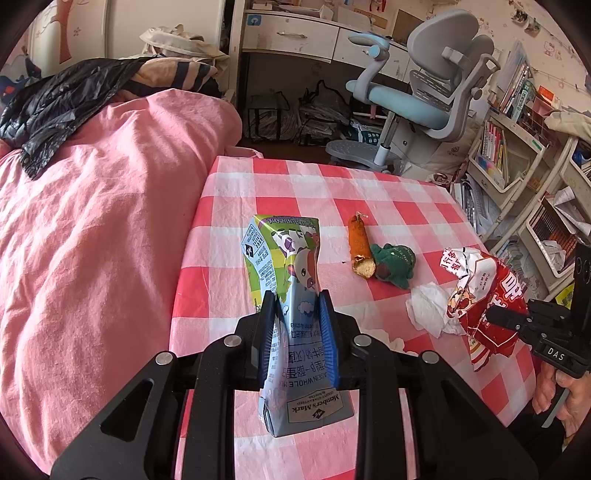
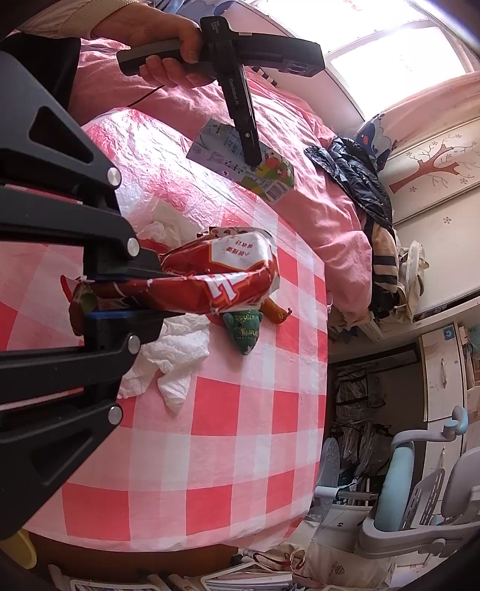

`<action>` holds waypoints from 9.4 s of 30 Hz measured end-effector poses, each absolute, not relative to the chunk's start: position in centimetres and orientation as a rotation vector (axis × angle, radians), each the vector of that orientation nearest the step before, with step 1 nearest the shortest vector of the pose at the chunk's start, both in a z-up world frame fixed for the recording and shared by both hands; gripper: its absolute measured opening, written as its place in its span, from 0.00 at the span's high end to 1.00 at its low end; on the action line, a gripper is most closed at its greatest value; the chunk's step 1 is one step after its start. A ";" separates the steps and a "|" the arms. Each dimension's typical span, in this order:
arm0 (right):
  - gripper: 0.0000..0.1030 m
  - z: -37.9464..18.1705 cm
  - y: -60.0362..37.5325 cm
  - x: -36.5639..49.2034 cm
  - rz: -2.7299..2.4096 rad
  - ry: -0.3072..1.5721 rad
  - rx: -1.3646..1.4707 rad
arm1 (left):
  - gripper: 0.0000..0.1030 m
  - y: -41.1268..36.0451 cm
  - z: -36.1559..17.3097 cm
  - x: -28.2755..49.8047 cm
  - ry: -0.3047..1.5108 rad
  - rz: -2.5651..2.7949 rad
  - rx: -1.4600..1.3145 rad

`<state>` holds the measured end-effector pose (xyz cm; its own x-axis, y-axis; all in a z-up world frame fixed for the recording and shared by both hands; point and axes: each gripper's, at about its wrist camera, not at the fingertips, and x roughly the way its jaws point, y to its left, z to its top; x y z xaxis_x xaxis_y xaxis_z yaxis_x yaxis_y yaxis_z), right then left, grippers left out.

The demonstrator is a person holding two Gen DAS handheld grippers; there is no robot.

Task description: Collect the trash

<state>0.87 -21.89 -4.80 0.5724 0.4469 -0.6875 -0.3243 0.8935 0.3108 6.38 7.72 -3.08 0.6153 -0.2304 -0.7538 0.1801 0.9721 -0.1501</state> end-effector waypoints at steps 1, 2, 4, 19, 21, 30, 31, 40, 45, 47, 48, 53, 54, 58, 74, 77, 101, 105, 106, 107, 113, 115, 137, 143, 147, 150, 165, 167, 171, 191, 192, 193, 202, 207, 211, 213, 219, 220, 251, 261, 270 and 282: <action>0.89 -4.8 -21.8 0.9 0.454 0.849 0.154 | 0.78 7.7 -3.1 6.4 0.876 -0.237 -0.062; 0.89 -4.8 -21.7 0.9 0.455 0.850 0.151 | 0.78 7.7 -3.1 6.4 0.877 -0.237 -0.061; 0.89 -4.8 -21.5 0.9 0.456 0.851 0.146 | 0.78 7.7 -3.1 6.4 0.877 -0.237 -0.060; 0.89 -4.8 -20.9 1.1 0.460 0.841 0.143 | 0.78 7.7 -2.3 7.2 0.869 -0.245 -0.063; 0.89 -4.5 -20.9 1.1 0.463 0.830 0.153 | 0.78 7.5 -1.9 7.3 0.862 -0.251 -0.060; 0.89 -4.6 -21.0 1.1 0.464 0.826 0.153 | 0.78 7.3 -2.2 7.2 0.860 -0.259 -0.048; 0.89 -4.6 -21.0 1.1 0.464 0.827 0.151 | 0.78 7.3 -2.2 7.4 0.861 -0.260 -0.048; 0.89 -4.6 -20.6 1.1 0.468 0.833 0.136 | 0.78 7.4 -2.4 7.3 0.859 -0.268 -0.047; 0.89 -4.7 -20.5 1.1 0.467 0.835 0.133 | 0.78 7.4 -2.5 7.3 0.860 -0.269 -0.046; 0.89 -4.8 -20.4 1.1 0.467 0.836 0.131 | 0.78 7.4 -2.5 7.3 0.859 -0.269 -0.046; 0.89 -4.8 -20.4 1.1 0.467 0.836 0.130 | 0.78 7.4 -2.5 7.3 0.859 -0.269 -0.047; 0.89 -4.9 -20.4 1.1 0.467 0.837 0.130 | 0.78 7.4 -2.5 7.3 0.860 -0.269 -0.046; 0.89 -4.8 -20.4 1.1 0.467 0.837 0.128 | 0.78 7.4 -2.5 7.4 0.860 -0.270 -0.045; 0.89 -4.9 -20.3 1.2 0.468 0.839 0.125 | 0.78 7.1 -2.6 7.4 0.860 -0.273 -0.042; 0.89 -0.1 -24.8 -1.9 0.417 0.737 0.198 | 0.78 4.0 0.9 4.6 0.770 -0.414 -0.059; 0.89 1.7 -28.7 -5.3 0.352 0.698 0.166 | 0.78 0.2 1.7 3.3 0.764 -0.498 -0.048; 0.52 -16.7 -60.0 -24.1 -0.366 0.895 0.477 | 0.62 -50.8 -14.7 -9.5 1.148 -1.061 0.428; 0.52 -14.3 -59.9 -24.3 -0.351 0.832 0.458 | 0.46 -49.5 -12.7 -10.8 1.051 -1.038 0.455; 0.52 -13.7 -59.6 -24.0 -0.335 0.815 0.452 | 0.45 -48.6 -11.9 -10.9 1.024 -1.021 0.449; 0.52 -12.7 -59.0 -23.4 -0.312 0.793 0.441 | 0.44 -47.3 -11.0 -10.6 0.998 -1.002 0.437; 0.41 -6.2 -51.7 -18.0 -0.123 0.673 0.335 | 0.28 -34.8 -4.3 -8.2 0.825 -0.774 0.358; 0.37 -4.1 -48.3 -15.8 -0.047 0.645 0.286 | 0.24 -29.8 -2.4 -7.4 0.773 -0.684 0.322; 0.22 -3.1 -25.3 -2.2 0.245 0.799 0.143 | 0.13 1.7 -0.2 1.5 0.803 -0.150 -0.141; 0.22 -4.6 -25.4 -1.6 0.201 0.821 0.109 | 0.12 2.5 -0.4 1.7 0.813 -0.122 -0.145; 0.22 -4.6 -26.2 -1.7 0.153 0.809 0.041 | 0.12 2.3 -0.6 1.8 0.823 -0.123 -0.131; 0.22 -4.8 -26.3 -1.7 0.143 0.809 0.037 | 0.11 2.1 -0.5 1.7 0.820 -0.130 -0.123; 0.22 -5.5 -23.4 -1.4 0.175 0.806 -0.095 | 0.09 2.5 -0.8 1.9 0.838 -0.125 -0.115; 0.22 -5.5 -23.3 -1.4 0.175 0.804 -0.099 | 0.09 2.5 -0.7 1.9 0.838 -0.125 -0.116; 0.22 -5.7 -23.0 -1.2 0.173 0.807 -0.111 | 0.09 2.5 -0.7 1.9 0.838 -0.125 -0.117; 0.21 -6.5 -22.9 0.6 0.207 0.837 -0.039 | 0.09 7.2 -2.3 3.9 0.916 -0.060 -0.180; 0.21 -6.6 -22.7 0.8 0.219 0.840 -0.041 | 0.09 7.0 -2.7 4.1 0.931 -0.073 -0.186; 0.21 -6.7 -22.5 0.9 0.229 0.842 -0.047 | 0.09 6.2 -3.1 4.2 0.945 -0.094 -0.177; 0.21 -8.2 -20.4 4.3 0.283 0.888 -0.088 | 0.09 -1.0 -7.5 5.5 1.038 -0.153 0.082; 0.30 -9.5 -19.8 5.5 0.307 0.931 -0.114 | 0.16 -3.0 -9.1 6.0 1.043 -0.168 0.174; 0.52 -10.2 -19.7 5.7 0.330 0.980 -0.124 | 0.62 -4.3 -10.1 6.1 1.087 -0.251 0.214; 0.70 -10.0 -19.5 5.7 0.353 0.989 -0.123 | 0.81 -5.0 -10.2 5.8 1.078 -0.277 0.250; 0.88 -8.4 -20.4 4.8 0.360 0.963 -0.084 | 0.83 -5.5 -6.4 4.1 0.955 -0.298 0.260; 0.88 -8.0 -20.7 4.6 0.355 0.951 -0.073 | 0.83 -5.2 -5.5 3.9 0.928 -0.289 0.248; 0.87 -9.6 -21.3 -1.8 0.301 1.044 -0.198 | 0.83 0.8 1.2 1.4 0.769 -0.249 0.005; 0.87 -9.5 -21.8 -1.9 0.296 1.043 -0.191 | 0.83 0.8 1.2 1.4 0.770 -0.249 0.007; 0.87 -8.6 -22.5 -1.8 0.278 1.005 -0.141 | 0.83 0.8 0.6 1.5 0.777 -0.247 0.000; 0.87 -7.8 -23.2 -1.5 0.275 0.973 -0.079 | 0.83 0.8 0.4 1.5 0.779 -0.247 0.006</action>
<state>-1.49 -23.19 -7.81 0.5310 0.1953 -0.8246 -0.2655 0.9624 0.0570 1.53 0.79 0.40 0.6840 -0.2187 -0.6959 0.2228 0.9710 -0.0862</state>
